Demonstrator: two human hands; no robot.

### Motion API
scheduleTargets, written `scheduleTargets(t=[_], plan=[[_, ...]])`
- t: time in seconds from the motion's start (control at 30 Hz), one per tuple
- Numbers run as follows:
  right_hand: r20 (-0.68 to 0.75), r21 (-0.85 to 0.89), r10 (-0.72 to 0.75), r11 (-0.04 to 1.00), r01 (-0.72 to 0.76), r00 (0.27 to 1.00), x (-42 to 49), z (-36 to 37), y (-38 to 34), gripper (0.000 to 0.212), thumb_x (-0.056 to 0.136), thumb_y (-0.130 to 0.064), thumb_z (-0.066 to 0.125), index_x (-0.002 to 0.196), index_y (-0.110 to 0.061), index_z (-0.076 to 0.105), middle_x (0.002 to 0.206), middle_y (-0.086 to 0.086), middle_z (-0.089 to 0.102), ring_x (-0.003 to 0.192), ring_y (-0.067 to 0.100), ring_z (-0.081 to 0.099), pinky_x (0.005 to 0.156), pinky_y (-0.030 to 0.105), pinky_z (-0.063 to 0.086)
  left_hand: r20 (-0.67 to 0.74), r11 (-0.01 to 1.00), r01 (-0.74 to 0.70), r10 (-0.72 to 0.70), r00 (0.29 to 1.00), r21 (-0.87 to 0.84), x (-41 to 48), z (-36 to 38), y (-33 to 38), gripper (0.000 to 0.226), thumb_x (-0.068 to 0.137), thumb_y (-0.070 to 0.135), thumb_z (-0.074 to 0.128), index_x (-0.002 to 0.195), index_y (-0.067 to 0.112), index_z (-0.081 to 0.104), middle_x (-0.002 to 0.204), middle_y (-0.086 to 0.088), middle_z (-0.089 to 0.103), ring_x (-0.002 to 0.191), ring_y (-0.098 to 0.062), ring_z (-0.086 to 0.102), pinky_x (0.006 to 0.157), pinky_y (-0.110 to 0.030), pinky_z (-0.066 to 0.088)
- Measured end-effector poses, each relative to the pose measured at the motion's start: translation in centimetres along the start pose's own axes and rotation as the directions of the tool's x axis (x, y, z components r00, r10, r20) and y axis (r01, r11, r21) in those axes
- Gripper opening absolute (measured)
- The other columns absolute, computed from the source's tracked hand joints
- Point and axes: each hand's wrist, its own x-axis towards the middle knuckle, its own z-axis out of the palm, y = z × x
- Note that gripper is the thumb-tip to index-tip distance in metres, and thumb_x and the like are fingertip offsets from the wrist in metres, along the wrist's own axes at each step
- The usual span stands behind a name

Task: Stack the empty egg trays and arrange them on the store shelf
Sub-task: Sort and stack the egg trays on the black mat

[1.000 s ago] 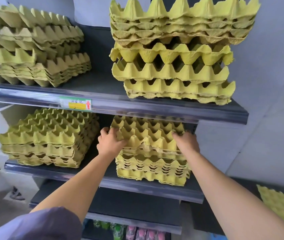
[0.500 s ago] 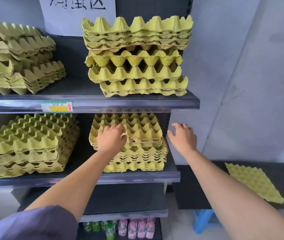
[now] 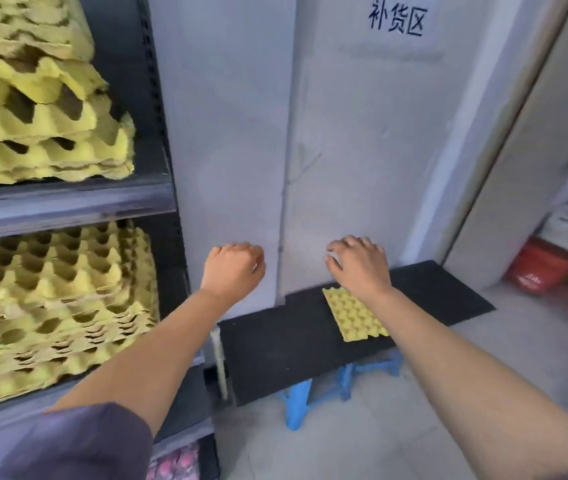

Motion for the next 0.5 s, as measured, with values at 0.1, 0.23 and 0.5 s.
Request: scheduleTargets(t=[0.1, 0.23, 0.5], plan=[[0.036, 0.008, 0.064, 0.998, -0.064, 0.997, -0.6, 0.9, 7.7, 0.031, 0.096, -0.035, 0.044, 0.117, -0.023, 0.063, 0.117, 0.002, 0.061, 0.114, 0.027, 0.050, 0.091, 0.039, 0.039, 0.093, 0.997, -0.060, 0.065, 0.994, -0.054, 2.9, 3.3, 6.1, 0.023, 0.094, 0.029, 0.042, 0.096, 0.017, 0.060, 0.099, -0.002, 0.062, 0.097, -0.026, 0.053, 0.077, -0.031, 0.032], [0.089, -0.023, 0.125, 0.992, -0.123, 0.988, -0.7, 2.4, 15.4, 0.027, 0.097, -0.034, 0.044, 0.110, -0.022, 0.064, 0.112, 0.002, 0.062, 0.110, 0.028, 0.052, 0.087, 0.038, 0.039, 0.215, 0.991, -0.080, 0.101, 0.971, -0.106, 6.1, 7.4, 11.9, 0.021, 0.093, 0.026, 0.041, 0.098, 0.018, 0.059, 0.103, -0.003, 0.062, 0.100, -0.027, 0.053, 0.084, -0.033, 0.035], [0.278, -0.053, 0.243, 0.970, -0.238, 0.929, 3.2, 7.8, 25.6, 0.034, 0.096, -0.034, 0.044, 0.126, -0.026, 0.056, 0.125, 0.003, 0.055, 0.116, 0.029, 0.049, 0.092, 0.041, 0.040, 0.376, 0.980, -0.150, 0.188, 0.907, -0.128, 14.2, 16.7, 17.0, 0.024, 0.093, 0.030, 0.038, 0.104, 0.024, 0.058, 0.111, 0.003, 0.063, 0.103, -0.022, 0.056, 0.084, -0.033, 0.040]])
